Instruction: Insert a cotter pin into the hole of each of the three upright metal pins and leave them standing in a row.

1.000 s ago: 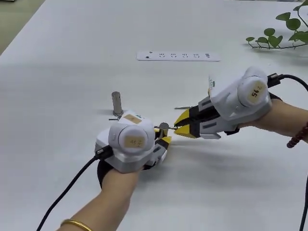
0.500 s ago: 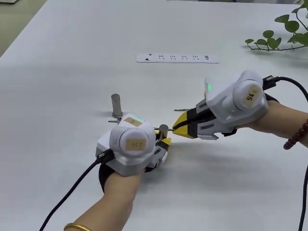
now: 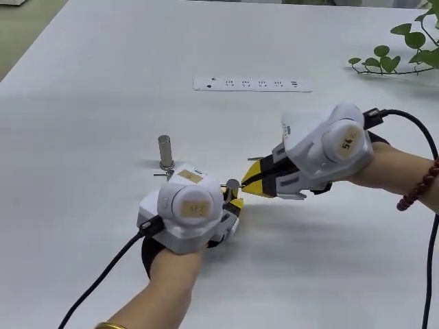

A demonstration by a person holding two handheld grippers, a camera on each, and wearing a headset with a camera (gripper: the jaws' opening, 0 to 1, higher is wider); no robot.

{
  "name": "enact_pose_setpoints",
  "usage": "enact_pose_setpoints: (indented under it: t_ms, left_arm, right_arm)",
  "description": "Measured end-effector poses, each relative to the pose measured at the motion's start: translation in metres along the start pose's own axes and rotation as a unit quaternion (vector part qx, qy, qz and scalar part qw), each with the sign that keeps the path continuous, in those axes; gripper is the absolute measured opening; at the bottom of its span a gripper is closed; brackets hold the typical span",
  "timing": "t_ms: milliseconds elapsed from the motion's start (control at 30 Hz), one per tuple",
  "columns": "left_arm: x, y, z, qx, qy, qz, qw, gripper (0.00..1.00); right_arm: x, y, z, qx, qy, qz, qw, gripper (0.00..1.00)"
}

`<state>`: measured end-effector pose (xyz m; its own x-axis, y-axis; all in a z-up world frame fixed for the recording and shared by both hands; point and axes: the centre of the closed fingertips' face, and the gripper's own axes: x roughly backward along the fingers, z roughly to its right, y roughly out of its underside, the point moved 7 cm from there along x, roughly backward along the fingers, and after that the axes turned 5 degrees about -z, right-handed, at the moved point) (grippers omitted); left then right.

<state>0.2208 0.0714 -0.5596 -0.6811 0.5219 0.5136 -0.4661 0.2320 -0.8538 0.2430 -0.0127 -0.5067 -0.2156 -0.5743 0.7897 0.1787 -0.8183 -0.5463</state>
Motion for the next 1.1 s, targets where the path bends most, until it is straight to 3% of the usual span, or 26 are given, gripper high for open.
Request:
enact_pose_setpoints:
  t_ms: [767,1100]
  left_arm:
    - [-0.0013,0.0001,-0.0004,0.002,-0.002,-0.001,1.0000,0.11]
    - [-0.0022,0.0006,-0.0014,0.007,0.000,-0.011,0.9999,0.11]
  right_arm:
    - [0.0011,-0.0026,0.0002,0.007,0.000,-0.003,1.0000,0.00]
    - [-0.0004,-0.0021,0.0008,0.013,0.009,-0.005,0.9999,0.00]
